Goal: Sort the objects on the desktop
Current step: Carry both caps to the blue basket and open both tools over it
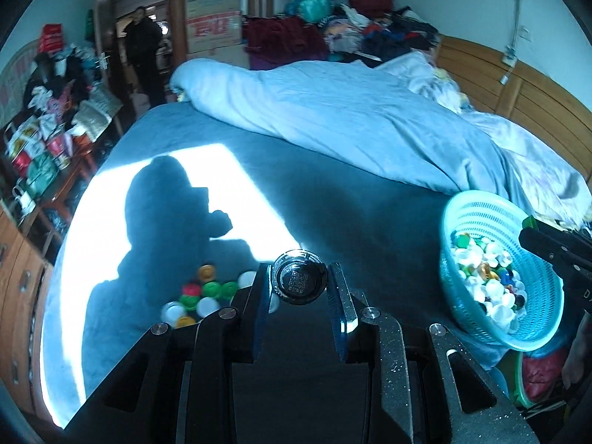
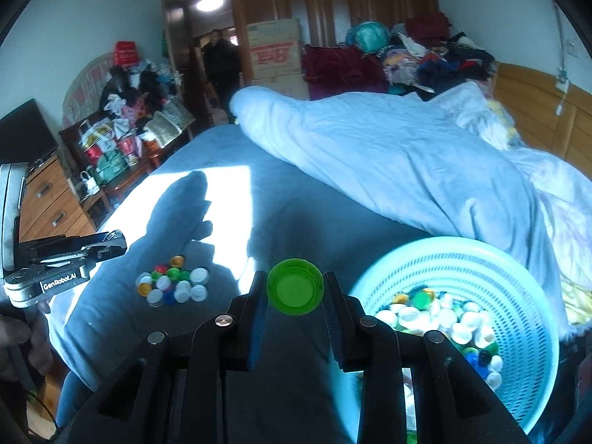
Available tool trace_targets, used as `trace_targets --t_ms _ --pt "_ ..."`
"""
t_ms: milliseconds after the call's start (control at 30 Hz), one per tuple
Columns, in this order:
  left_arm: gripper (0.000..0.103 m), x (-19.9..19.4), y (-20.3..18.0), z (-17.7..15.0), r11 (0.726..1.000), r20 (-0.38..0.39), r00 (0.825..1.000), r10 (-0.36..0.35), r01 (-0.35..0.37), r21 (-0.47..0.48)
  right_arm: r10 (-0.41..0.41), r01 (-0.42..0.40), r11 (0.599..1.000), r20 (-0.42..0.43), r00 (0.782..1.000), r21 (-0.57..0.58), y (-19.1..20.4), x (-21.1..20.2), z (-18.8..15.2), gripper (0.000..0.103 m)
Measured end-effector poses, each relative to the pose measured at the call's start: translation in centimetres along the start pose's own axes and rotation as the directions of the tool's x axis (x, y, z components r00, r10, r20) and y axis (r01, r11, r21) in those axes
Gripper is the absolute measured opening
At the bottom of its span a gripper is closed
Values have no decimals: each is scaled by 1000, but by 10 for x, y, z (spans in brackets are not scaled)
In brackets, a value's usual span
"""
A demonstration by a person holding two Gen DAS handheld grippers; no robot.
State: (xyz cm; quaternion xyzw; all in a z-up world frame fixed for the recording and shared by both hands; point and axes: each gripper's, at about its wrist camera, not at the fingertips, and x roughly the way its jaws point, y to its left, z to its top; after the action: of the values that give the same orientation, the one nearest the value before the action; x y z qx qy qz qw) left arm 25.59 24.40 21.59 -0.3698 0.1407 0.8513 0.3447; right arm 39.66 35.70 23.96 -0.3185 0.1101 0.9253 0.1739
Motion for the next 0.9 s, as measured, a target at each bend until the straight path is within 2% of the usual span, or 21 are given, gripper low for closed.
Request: trace_targets --t_ms 367,567,900 --pt "25 20 -69 25 986 -54 991 -125 130 101 -87 86 992 4 996 89 -76 -20 -10 32" --pt "25 32 -114 32 968 -103 977 -189 203 150 -104 104 988 -4 995 116 -101 -26 -17 32" --pt "25 49 -190 44 928 -159 955 -251 284 240 -129 129 979 -13 992 157 -139 -32 -23 32"
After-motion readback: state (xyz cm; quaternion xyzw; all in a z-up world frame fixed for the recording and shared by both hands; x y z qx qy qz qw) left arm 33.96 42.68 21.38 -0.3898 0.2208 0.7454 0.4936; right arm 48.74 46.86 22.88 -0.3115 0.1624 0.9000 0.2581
